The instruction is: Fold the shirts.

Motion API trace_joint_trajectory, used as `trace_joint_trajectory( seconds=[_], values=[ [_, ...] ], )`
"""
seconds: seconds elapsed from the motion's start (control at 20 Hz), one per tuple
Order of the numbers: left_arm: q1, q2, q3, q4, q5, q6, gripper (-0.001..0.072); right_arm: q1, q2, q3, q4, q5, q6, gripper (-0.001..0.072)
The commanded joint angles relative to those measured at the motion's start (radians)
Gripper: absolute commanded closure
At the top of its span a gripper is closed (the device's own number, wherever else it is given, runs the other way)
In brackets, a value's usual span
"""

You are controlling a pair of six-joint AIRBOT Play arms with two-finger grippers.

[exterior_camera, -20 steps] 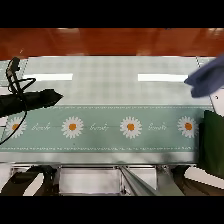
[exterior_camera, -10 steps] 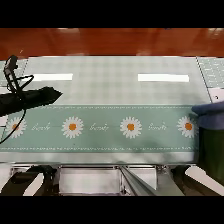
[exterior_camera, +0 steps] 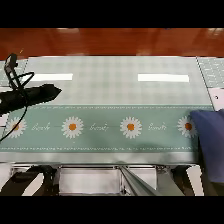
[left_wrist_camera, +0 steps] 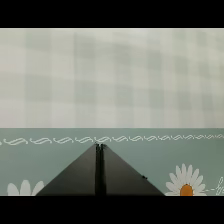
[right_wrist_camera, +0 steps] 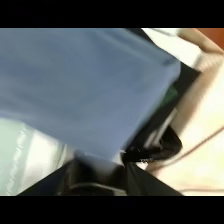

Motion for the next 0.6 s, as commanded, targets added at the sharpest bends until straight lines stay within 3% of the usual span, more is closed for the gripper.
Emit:
trace_joint_trajectory(
  seconds=[0.0, 0.05, 0.15, 0.25, 0.35, 0.45, 0.55],
  values=[
    [0.000, -0.051, 0.003, 0.000, 0.030, 0.035, 0.0689, -0.011, 0.034, -0.061, -0.022, 0.001, 0.009, 0.0306],
    [0.000, -0.068, 0.015, 0.000, 0.053, 0.042, 0.0689, -0.011, 0.031, -0.060, 0.039, -0.014, 0.015, 0.0327],
    [0.000, -0.114, 0.079, 0.000, 0.079, 0.042, 0.0689, -0.011, -0.001, -0.037, 0.332, -0.064, 0.008, 0.0693],
    [0.000, -0.169, 0.201, 0.000, 0.067, 0.042, 0.0689, 0.028, -0.041, -0.013, 0.758, -0.204, 0.010, 0.0688],
    [-0.009, -0.240, 0.382, 0.000, 0.022, 0.041, 0.0689, 0.207, -0.076, 0.027, 0.990, -0.406, -0.003, 0.0688],
    [-0.043, -0.321, 0.579, 0.000, -0.042, 0.041, 0.0690, 0.517, -0.126, 0.090, 0.989, -0.588, -0.034, 0.0688],
    [-0.105, -0.409, 0.734, 0.001, -0.121, 0.041, 0.0690, 0.862, -0.209, 0.138, 0.880, -0.731, -0.059, 0.0688]
  ],
)
